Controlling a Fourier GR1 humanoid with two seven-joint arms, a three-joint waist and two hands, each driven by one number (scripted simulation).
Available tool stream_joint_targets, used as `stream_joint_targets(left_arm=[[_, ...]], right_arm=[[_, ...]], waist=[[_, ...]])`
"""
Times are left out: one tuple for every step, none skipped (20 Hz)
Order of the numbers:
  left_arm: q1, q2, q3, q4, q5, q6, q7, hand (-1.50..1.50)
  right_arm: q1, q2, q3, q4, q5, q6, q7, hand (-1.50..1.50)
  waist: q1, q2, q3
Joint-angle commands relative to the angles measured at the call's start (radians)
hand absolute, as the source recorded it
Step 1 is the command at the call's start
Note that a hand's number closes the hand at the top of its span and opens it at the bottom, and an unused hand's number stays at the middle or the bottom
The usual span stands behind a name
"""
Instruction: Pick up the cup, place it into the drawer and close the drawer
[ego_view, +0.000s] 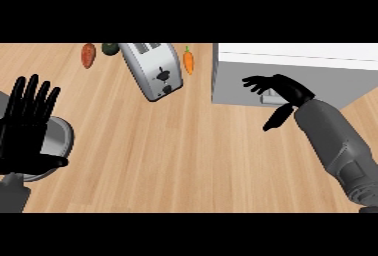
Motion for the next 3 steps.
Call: stream_joint_targets(left_arm=[[-0.005, -0.007, -0.005, 0.006, -0.014, -0.007, -0.008, -1.5], [-0.002, -0.013, -0.004, -0.002, -0.005, 0.012, 0.011, -1.5], [-0.008, -0.022, -0.011, 0.034, -0.029, -0.01, -0.025, -1.5]], right_arm=[[-0.074, -0.041, -0.037, 0.067, 0.0, -0.067, 0.117, -1.5], [-0.07, -0.094, -0.048, 0.071, -0.011, -0.026, 0.077, -1.5], [-0.085, -0.06, -0.042, 0.07, -0.004, -0.048, 0.101, -1.5]], waist=[[0.029, 0.041, 0.011], [0.023, 0.038, 0.011], [0.019, 0.041, 0.01]])
